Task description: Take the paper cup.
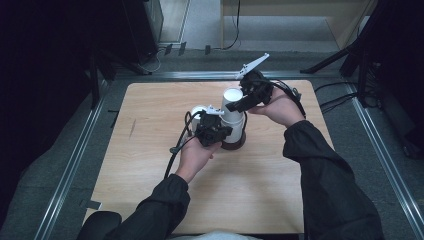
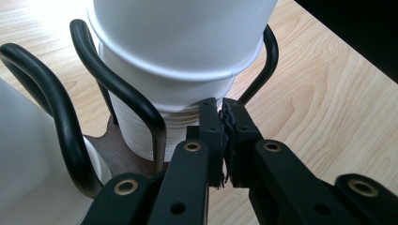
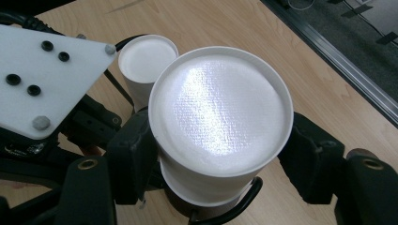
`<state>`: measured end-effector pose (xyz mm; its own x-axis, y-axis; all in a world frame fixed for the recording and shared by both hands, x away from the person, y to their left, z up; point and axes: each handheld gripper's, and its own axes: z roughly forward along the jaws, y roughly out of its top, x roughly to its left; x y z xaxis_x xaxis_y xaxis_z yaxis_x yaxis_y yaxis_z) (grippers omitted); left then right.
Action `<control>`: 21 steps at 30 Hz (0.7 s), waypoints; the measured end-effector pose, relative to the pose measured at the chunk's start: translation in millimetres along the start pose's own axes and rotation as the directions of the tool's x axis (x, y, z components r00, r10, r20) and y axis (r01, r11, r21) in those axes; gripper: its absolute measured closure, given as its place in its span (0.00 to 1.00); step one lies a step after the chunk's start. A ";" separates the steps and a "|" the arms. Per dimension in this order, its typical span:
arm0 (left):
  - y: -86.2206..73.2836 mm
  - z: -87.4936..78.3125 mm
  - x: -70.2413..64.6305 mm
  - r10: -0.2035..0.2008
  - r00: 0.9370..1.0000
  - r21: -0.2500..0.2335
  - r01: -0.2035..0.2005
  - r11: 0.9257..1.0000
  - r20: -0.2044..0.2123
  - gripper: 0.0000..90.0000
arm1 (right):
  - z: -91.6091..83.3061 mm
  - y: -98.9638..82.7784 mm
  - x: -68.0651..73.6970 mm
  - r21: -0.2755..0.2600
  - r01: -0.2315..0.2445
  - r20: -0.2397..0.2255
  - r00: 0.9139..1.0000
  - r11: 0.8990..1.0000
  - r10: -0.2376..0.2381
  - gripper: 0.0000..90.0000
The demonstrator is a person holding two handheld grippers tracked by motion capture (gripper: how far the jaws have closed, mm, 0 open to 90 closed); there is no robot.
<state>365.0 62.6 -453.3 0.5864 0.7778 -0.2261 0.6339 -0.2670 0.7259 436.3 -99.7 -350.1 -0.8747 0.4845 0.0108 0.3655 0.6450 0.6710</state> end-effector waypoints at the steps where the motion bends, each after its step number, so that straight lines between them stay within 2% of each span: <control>1: 0.0 0.0 0.0 0.000 1.000 0.000 0.000 1.000 0.000 0.97 | 0.0 0.0 0.0 0.000 0.000 0.000 1.000 1.000 0.000 0.36; 15: -0.3 0.2 0.5 -0.006 1.000 -0.006 0.006 1.000 0.003 0.97 | -13.1 11.5 0.8 0.011 -0.013 0.000 1.000 1.000 0.013 0.36; 21: -1.1 0.4 0.4 0.004 1.000 -0.006 -0.004 1.000 0.005 0.96 | -22.6 16.8 1.5 0.010 -0.020 -0.004 1.000 1.000 0.020 0.36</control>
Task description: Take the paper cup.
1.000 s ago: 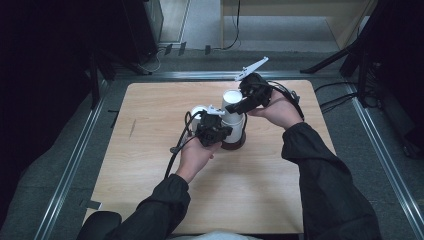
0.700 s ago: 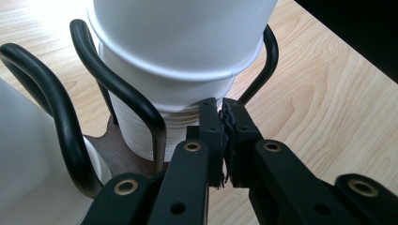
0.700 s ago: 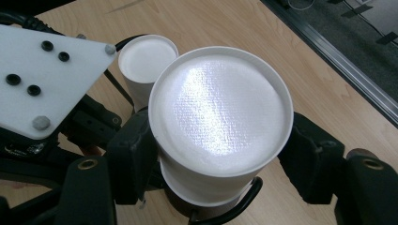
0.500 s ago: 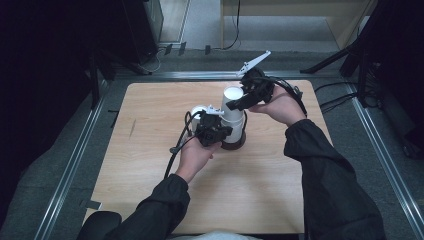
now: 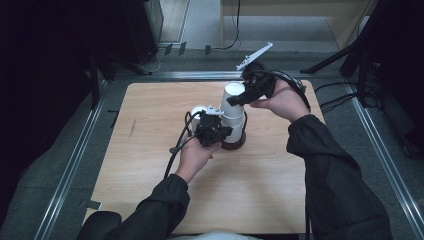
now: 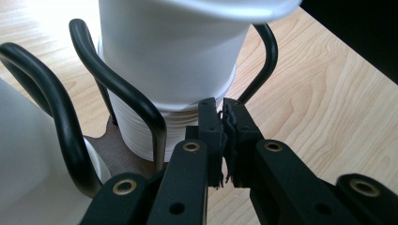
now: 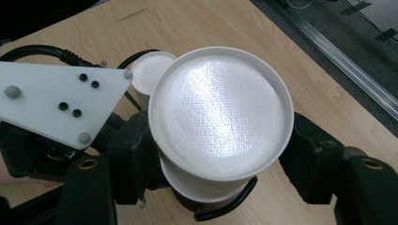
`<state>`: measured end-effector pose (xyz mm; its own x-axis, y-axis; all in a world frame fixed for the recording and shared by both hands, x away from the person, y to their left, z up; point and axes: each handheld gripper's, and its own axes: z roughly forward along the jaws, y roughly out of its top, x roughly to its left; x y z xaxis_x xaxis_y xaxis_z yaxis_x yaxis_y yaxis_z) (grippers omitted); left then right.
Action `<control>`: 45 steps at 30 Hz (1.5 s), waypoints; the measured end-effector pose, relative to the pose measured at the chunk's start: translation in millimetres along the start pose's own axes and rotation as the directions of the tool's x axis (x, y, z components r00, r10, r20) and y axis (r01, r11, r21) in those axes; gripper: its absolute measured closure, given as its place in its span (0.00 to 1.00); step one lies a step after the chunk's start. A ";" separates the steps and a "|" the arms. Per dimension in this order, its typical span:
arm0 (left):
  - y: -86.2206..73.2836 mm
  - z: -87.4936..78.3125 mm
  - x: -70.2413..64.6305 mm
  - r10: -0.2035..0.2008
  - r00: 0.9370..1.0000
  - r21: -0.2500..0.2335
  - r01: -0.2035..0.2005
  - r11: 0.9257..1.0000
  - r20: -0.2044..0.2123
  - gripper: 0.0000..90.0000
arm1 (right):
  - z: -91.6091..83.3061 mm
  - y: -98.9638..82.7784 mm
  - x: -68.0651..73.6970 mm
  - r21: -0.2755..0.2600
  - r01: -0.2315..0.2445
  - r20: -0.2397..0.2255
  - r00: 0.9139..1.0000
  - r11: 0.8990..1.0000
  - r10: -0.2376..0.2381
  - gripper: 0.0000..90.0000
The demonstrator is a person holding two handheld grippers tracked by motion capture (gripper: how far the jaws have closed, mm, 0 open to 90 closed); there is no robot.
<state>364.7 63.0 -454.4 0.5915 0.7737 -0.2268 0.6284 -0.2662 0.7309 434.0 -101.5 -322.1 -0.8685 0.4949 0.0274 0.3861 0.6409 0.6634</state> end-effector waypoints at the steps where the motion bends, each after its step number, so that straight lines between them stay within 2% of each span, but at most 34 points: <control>1: 0.0 0.0 0.1 -0.001 1.000 0.000 0.001 1.000 0.001 0.96 | -1.7 0.9 0.4 0.000 0.001 0.001 1.000 1.000 -0.001 0.36; 11: 0.0 0.0 -0.3 0.004 1.000 0.002 -0.004 1.000 0.002 0.95 | -21.2 7.6 3.0 -0.015 -0.009 -0.003 1.000 1.000 0.009 0.36; 14: -0.1 0.0 -0.6 0.009 1.000 0.003 -0.009 1.000 0.000 0.95 | -27.9 8.3 4.2 -0.026 0.008 0.000 1.000 1.000 -0.008 0.36; 26: 0.1 -0.3 -0.3 0.011 1.000 0.007 -0.011 1.000 0.005 0.94 | -48.3 3.4 3.8 -0.033 0.002 -0.021 1.000 0.999 -0.002 0.37; 31: 0.1 -1.4 1.5 0.017 1.000 0.019 -0.017 1.000 0.021 0.90 | -58.0 -8.2 2.1 -0.002 0.007 -0.014 1.000 1.000 -0.007 0.37; 35: 0.4 -4.3 1.4 0.013 0.999 0.015 -0.014 1.000 0.043 0.87 | -66.0 -17.6 1.4 -0.011 0.006 -0.015 1.000 1.000 -0.007 0.37; 39: 1.3 -7.6 -1.2 0.030 0.996 0.019 -0.032 0.999 0.082 0.84 | -69.9 -25.1 2.7 -0.006 0.004 -0.018 1.000 1.000 -0.004 0.37; 40: 1.3 -9.8 -2.9 0.047 0.994 0.022 -0.049 0.999 0.099 0.82 | -71.2 -29.4 4.1 -0.009 0.002 -0.023 1.000 1.000 -0.002 0.37; 42: 1.2 -11.1 -3.8 0.055 0.992 0.025 -0.058 0.998 0.112 0.81 | -72.0 -32.1 5.1 -0.009 0.003 -0.025 1.000 1.000 -0.003 0.37; 44: 0.5 -13.5 -6.3 0.077 0.989 0.029 -0.081 0.996 0.125 0.75 | -72.7 -36.9 6.8 -0.011 0.010 -0.028 1.000 1.000 -0.010 0.37; 45: -0.4 -16.3 -8.0 0.097 0.986 0.035 -0.103 0.994 0.138 0.70 | -73.2 -43.4 9.6 -0.012 0.012 -0.034 0.999 1.000 -0.013 0.37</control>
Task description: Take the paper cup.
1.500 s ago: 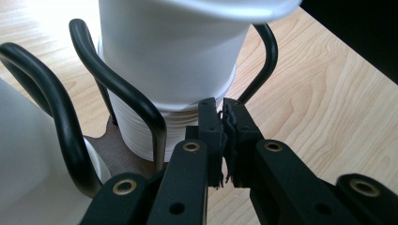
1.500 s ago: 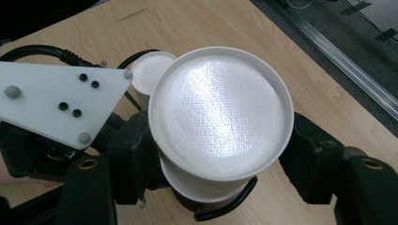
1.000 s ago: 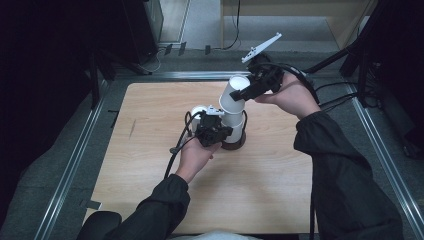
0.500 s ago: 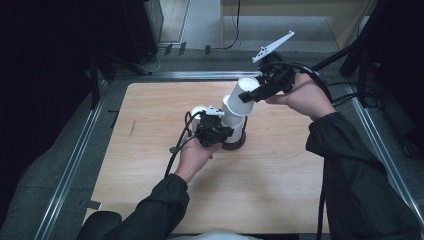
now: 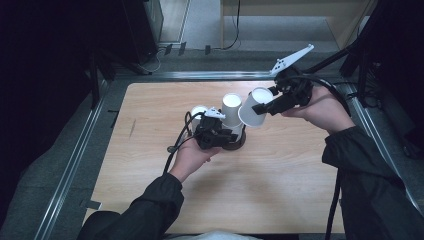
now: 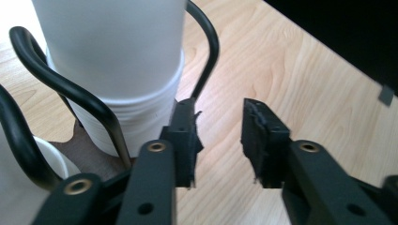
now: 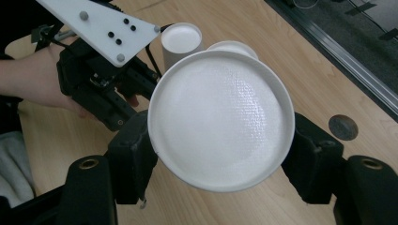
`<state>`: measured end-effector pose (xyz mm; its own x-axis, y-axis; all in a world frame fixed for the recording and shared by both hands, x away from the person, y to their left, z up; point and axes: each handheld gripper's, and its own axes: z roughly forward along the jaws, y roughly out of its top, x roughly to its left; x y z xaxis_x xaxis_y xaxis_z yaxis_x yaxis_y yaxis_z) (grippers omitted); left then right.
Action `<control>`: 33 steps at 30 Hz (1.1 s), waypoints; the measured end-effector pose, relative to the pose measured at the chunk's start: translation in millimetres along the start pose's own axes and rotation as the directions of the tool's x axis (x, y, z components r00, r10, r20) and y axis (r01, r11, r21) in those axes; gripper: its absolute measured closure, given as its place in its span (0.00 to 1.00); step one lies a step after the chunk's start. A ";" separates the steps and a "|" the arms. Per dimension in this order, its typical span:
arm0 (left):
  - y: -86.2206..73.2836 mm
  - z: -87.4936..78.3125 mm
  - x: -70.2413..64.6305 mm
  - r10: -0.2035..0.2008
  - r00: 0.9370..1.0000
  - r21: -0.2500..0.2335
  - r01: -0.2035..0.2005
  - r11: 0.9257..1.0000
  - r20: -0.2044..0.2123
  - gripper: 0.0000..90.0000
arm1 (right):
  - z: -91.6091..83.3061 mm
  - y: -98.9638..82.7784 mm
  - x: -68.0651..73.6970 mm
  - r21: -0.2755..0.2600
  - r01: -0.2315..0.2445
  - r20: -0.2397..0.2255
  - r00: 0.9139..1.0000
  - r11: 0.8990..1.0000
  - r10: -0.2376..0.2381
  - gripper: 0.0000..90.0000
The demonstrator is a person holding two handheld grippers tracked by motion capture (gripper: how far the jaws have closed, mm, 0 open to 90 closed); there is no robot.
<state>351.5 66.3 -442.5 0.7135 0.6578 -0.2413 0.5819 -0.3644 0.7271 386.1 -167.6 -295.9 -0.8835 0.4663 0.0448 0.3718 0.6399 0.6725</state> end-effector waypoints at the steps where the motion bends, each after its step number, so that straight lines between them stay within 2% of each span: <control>1: 0.0 0.0 0.0 0.000 1.000 0.000 0.000 1.000 0.000 0.68 | 0.0 0.0 0.0 0.000 0.000 0.000 1.000 1.000 0.000 0.37; 2: -0.5 -1.5 -0.3 0.012 1.000 0.006 -0.012 1.000 0.004 0.68 | 0.2 -2.7 1.1 -0.001 0.003 -0.003 1.000 1.000 -0.003 0.37; 7: -3.4 -12.1 -0.5 0.061 0.997 -0.004 -0.061 0.998 0.056 0.56 | 0.1 -13.9 7.5 0.000 0.017 -0.014 1.000 1.000 -0.017 0.37; 11: -6.7 -22.1 1.3 0.078 0.993 -0.016 -0.077 0.997 0.090 0.50 | 0.8 -21.7 12.8 0.000 0.017 -0.024 1.000 1.000 -0.017 0.37; 13: -9.8 -28.1 2.4 0.090 0.988 -0.036 -0.086 0.996 0.128 0.46 | 2.3 -26.0 15.1 0.000 0.017 -0.032 0.999 1.000 -0.017 0.37; 16: -14.6 -36.2 3.7 0.121 0.981 -0.040 -0.116 0.992 0.149 0.40 | 7.2 -34.7 20.9 0.009 0.018 -0.050 0.999 1.000 -0.018 0.37; 19: -16.9 -39.7 4.7 0.123 0.978 -0.045 -0.117 0.992 0.165 0.38 | 10.4 -38.4 24.0 0.013 0.020 -0.058 0.998 1.000 -0.019 0.37; 20: -18.0 -41.1 5.6 0.125 0.975 -0.046 -0.119 0.992 0.181 0.37 | 12.0 -40.0 25.4 0.014 0.020 -0.064 0.998 1.000 -0.019 0.37; 21: -21.5 -42.9 6.7 0.133 0.969 -0.056 -0.124 0.991 0.209 0.36 | 14.8 -43.4 28.3 0.019 0.021 -0.073 0.997 1.000 -0.020 0.37; 22: -21.5 -42.9 6.7 0.133 0.969 -0.056 -0.124 0.991 0.209 0.33 | 16.1 -45.2 30.0 0.020 0.025 -0.074 0.997 0.999 -0.023 0.36; 23: -23.7 -43.1 7.7 0.138 0.964 -0.053 -0.130 0.990 0.227 0.33 | 16.1 -45.2 30.0 0.020 0.025 -0.074 0.997 0.999 -0.023 0.36; 26: -31.6 -43.2 8.9 0.173 0.958 -0.037 -0.169 0.985 0.229 0.30 | 21.1 -50.6 34.6 0.023 0.039 -0.084 0.996 0.999 -0.037 0.37; 27: -33.2 -43.3 8.9 0.174 0.958 -0.028 -0.172 0.985 0.228 0.29 | 22.7 -52.4 36.1 0.024 0.043 -0.086 0.995 0.999 -0.041 0.36; 28: -37.5 -44.0 10.0 0.191 0.954 -0.011 -0.194 0.981 0.233 0.27 | 25.7 -56.0 38.7 0.019 0.052 -0.091 0.995 0.998 -0.050 0.37; 33: -43.6 -45.9 12.2 0.193 0.950 -0.013 -0.196 0.981 0.244 0.25 | 33.3 -63.8 43.1 0.017 0.053 -0.101 0.994 0.998 -0.051 0.36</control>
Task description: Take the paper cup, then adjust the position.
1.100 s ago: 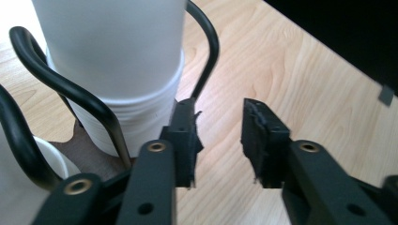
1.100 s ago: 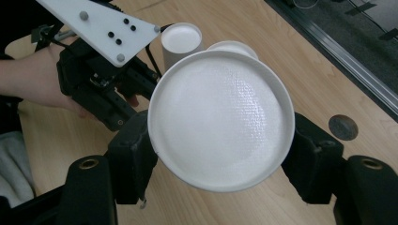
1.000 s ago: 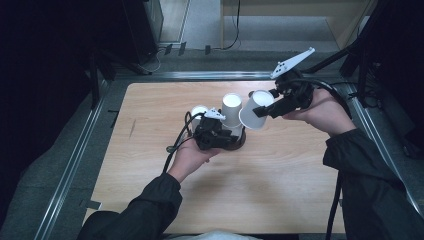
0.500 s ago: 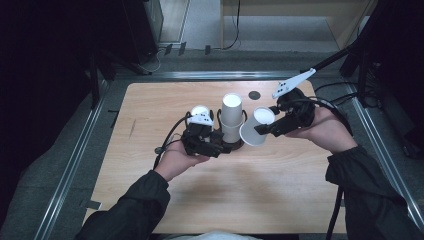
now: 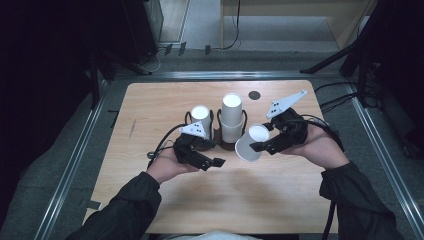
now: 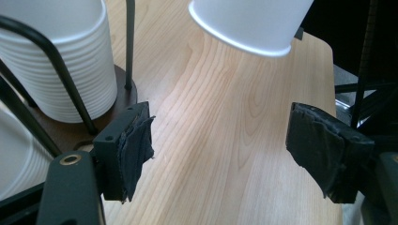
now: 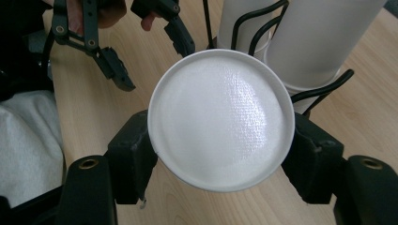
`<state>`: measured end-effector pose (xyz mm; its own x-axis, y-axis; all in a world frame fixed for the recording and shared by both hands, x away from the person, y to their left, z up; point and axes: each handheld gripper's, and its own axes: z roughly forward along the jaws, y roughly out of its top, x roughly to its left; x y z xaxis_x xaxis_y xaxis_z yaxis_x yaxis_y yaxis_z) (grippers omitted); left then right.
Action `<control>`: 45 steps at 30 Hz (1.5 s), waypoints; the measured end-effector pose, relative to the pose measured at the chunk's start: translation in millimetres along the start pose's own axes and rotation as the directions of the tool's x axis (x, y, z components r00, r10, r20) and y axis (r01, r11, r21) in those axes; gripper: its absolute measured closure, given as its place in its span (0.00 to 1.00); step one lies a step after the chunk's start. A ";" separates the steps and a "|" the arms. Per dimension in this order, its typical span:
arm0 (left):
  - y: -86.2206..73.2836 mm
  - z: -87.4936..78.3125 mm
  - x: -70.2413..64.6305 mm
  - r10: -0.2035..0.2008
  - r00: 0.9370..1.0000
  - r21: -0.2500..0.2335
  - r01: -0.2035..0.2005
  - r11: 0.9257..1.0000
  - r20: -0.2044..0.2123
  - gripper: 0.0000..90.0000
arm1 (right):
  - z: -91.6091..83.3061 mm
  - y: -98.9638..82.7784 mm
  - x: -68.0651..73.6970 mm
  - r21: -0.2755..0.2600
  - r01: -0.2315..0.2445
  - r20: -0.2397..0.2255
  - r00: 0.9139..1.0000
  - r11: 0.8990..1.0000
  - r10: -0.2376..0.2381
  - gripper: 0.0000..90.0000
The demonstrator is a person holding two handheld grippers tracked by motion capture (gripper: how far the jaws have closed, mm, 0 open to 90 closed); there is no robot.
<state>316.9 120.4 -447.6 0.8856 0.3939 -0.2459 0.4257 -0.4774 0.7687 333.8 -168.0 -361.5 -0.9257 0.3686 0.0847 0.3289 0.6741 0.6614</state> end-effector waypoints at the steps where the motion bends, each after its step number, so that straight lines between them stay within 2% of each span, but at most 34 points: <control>1: -1.2 -0.8 0.2 -0.004 1.000 0.000 0.004 1.000 0.006 0.25 | 5.2 -4.2 1.9 0.000 -0.001 -0.011 1.000 1.000 0.001 0.36; 4: -4.6 -2.2 1.0 -0.006 1.000 0.003 0.006 1.000 0.019 0.24 | 13.1 -10.7 4.3 -0.005 -0.002 -0.032 0.999 1.000 0.002 0.36; 6: -7.2 -3.6 1.1 0.007 1.000 0.002 -0.007 1.000 0.017 0.23 | 15.5 -12.7 4.9 -0.004 -0.001 -0.035 0.999 1.000 0.001 0.36; 11: -11.7 -6.4 3.8 -0.008 0.999 -0.013 0.008 1.000 0.033 0.21 | 26.6 -20.3 10.1 -0.010 -0.008 -0.050 0.999 1.000 0.007 0.36; 13: -14.6 -8.2 5.7 -0.012 0.999 -0.020 0.013 1.000 0.052 0.21 | 34.9 -23.2 13.9 -0.008 -0.004 -0.056 0.998 1.000 0.004 0.36; 18: -17.6 -10.1 7.8 0.004 0.999 0.002 -0.004 1.000 0.041 0.21 | 48.8 -26.8 17.6 -0.019 -0.003 -0.076 0.997 1.000 0.001 0.36; 25: -22.6 -12.8 12.3 0.004 0.999 -0.023 -0.003 1.000 0.052 0.21 | 62.7 -29.6 20.5 -0.030 0.001 -0.088 0.996 1.000 -0.004 0.36; 27: -24.5 -13.0 14.1 0.015 0.998 -0.020 -0.014 1.000 0.057 0.20 | 67.0 -31.1 21.1 -0.031 -0.002 -0.091 0.996 1.000 -0.001 0.36; 32: -27.6 -11.1 18.5 0.000 0.998 -0.018 0.001 1.000 0.066 0.18 | 72.7 -33.1 21.9 -0.042 0.010 -0.101 0.995 0.999 -0.015 0.36; 39: -32.9 -6.7 15.3 0.006 0.997 -0.013 -0.005 1.000 0.076 0.18 | 86.1 -32.9 25.0 -0.056 0.007 -0.135 0.991 0.998 -0.015 0.37; 43: -33.7 -3.2 11.2 0.015 0.998 -0.009 -0.014 1.000 0.068 0.13 | 91.2 -30.9 24.9 -0.057 0.004 -0.149 0.989 0.998 -0.012 0.37; 45: -34.0 -2.3 10.5 0.018 0.997 -0.016 -0.016 1.000 0.080 0.12 | 92.4 -29.4 25.3 -0.060 0.000 -0.160 0.987 0.998 -0.009 0.37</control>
<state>311.3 142.6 -475.0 0.9051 0.3211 -0.2788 0.4080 -0.4709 0.7822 318.0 -119.3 -447.6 -0.9467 0.2552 0.1966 0.3174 0.6343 0.7049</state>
